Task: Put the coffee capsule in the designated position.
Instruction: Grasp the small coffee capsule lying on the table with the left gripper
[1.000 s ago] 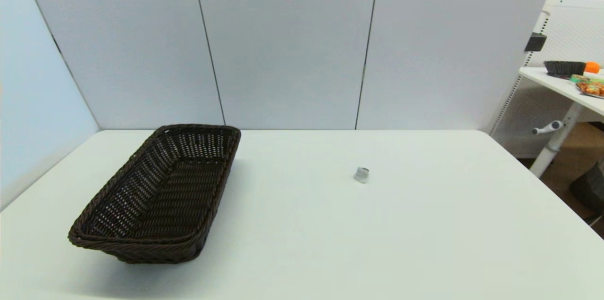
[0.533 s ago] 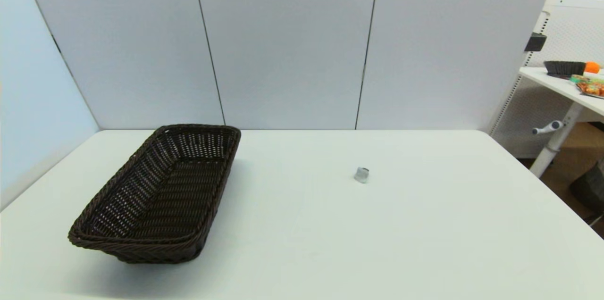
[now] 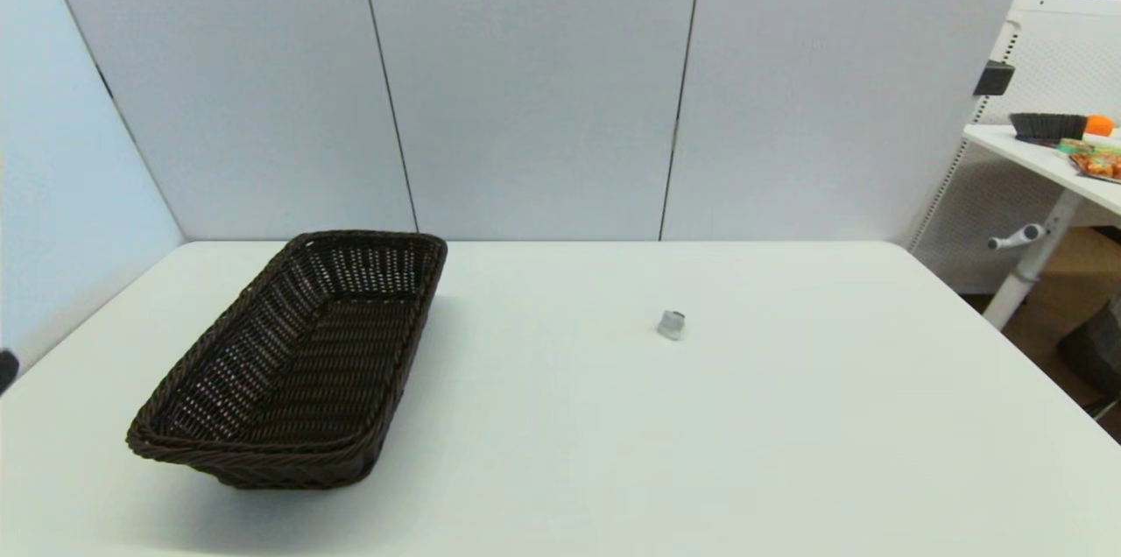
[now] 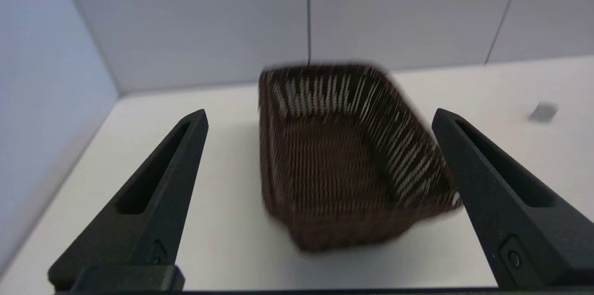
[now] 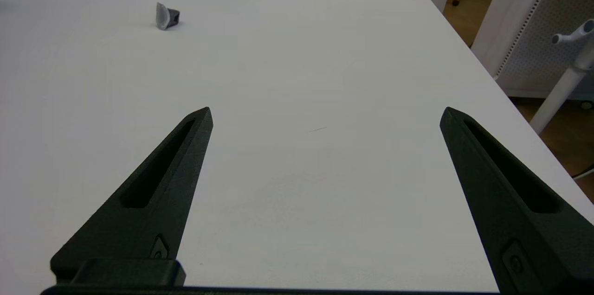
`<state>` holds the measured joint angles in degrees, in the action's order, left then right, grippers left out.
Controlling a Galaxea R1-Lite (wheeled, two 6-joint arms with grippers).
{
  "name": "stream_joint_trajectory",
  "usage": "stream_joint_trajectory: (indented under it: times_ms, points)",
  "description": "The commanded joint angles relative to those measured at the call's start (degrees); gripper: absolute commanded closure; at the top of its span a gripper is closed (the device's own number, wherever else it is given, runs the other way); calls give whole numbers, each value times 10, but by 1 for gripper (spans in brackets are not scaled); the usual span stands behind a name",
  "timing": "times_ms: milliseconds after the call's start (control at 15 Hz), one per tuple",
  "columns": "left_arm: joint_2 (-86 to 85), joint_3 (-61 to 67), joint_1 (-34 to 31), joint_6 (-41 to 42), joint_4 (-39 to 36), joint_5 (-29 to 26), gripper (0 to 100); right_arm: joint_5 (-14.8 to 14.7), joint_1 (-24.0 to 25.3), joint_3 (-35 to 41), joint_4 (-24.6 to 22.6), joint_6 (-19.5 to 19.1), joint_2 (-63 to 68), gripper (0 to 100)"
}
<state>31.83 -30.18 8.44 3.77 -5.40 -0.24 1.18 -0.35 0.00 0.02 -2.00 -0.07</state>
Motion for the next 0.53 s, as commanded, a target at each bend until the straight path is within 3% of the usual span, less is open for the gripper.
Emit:
stream_joint_trajectory:
  times_ms: [67, 533]
  points:
    - [249, -245, 82, 43, 7, -1, 0, 0, 0, 0, 0, 0, 1, 0]
    - [536, -571, 219, 47, 52, -2, 0, 0, 0, 0, 0, 0, 1, 0]
